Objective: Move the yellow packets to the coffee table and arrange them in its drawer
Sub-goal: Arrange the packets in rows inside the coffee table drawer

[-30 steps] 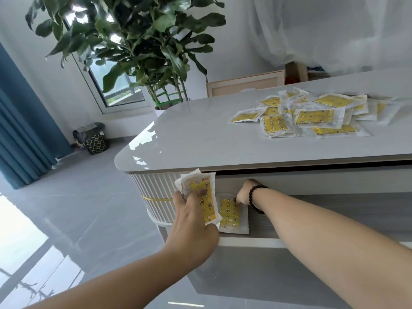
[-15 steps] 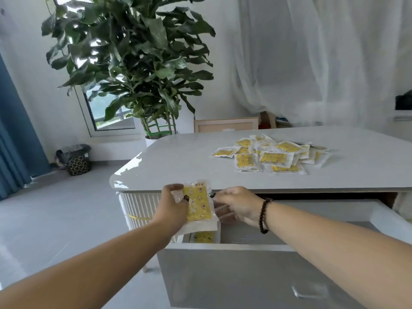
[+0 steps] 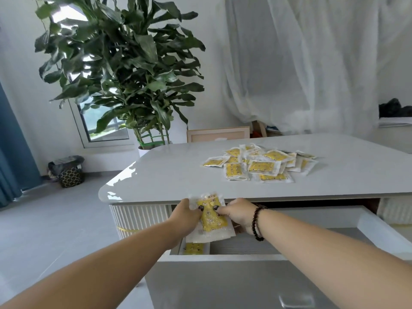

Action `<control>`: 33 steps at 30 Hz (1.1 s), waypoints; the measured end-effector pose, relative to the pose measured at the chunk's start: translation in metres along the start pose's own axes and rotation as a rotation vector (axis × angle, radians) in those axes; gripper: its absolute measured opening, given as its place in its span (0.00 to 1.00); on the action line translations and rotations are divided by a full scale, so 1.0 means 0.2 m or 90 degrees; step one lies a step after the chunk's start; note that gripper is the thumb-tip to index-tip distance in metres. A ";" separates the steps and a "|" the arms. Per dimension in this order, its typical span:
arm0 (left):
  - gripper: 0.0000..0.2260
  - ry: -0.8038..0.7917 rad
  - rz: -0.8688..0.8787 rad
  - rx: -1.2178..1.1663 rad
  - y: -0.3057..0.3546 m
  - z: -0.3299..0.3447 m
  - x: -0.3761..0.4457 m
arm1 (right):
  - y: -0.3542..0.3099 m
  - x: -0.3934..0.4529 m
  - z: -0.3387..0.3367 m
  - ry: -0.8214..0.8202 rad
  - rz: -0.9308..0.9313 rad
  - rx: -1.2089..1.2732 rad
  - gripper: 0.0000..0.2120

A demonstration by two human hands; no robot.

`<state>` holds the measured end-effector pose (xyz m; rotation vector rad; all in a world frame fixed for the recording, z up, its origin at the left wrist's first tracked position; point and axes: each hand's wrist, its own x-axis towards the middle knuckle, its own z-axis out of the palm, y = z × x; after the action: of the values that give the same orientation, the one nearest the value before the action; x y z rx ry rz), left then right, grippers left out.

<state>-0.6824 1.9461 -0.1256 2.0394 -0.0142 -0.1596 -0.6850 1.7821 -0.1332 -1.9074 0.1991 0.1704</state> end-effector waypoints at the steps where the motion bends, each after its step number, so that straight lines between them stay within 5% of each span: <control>1: 0.08 -0.021 -0.007 0.020 -0.03 0.01 0.04 | 0.03 0.03 0.01 -0.006 0.020 -0.010 0.13; 7: 0.19 -0.073 -0.090 0.185 -0.16 0.12 0.25 | 0.09 0.13 0.02 -0.053 0.124 -0.205 0.32; 11: 0.07 -0.082 -0.114 0.276 -0.19 0.20 0.38 | 0.09 0.21 0.03 -0.059 0.114 -0.268 0.23; 18: 0.10 -0.103 -0.085 0.384 -0.26 0.29 0.60 | 0.21 0.40 0.06 -0.041 0.177 -0.295 0.28; 21: 0.03 -0.103 -0.092 0.390 -0.32 0.30 0.63 | 0.23 0.42 0.06 -0.059 0.212 -0.206 0.23; 26: 0.09 -0.058 -0.131 0.364 -0.43 0.31 0.65 | 0.29 0.45 0.11 -0.135 0.240 -0.238 0.14; 33: 0.03 0.000 -0.142 0.379 -0.42 0.31 0.63 | 0.31 0.45 0.13 -0.083 0.185 -0.367 0.21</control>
<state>-0.5701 1.9200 -0.2416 2.6342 0.1876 -0.3250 -0.6120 1.7811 -0.2180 -2.4199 0.3683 0.5991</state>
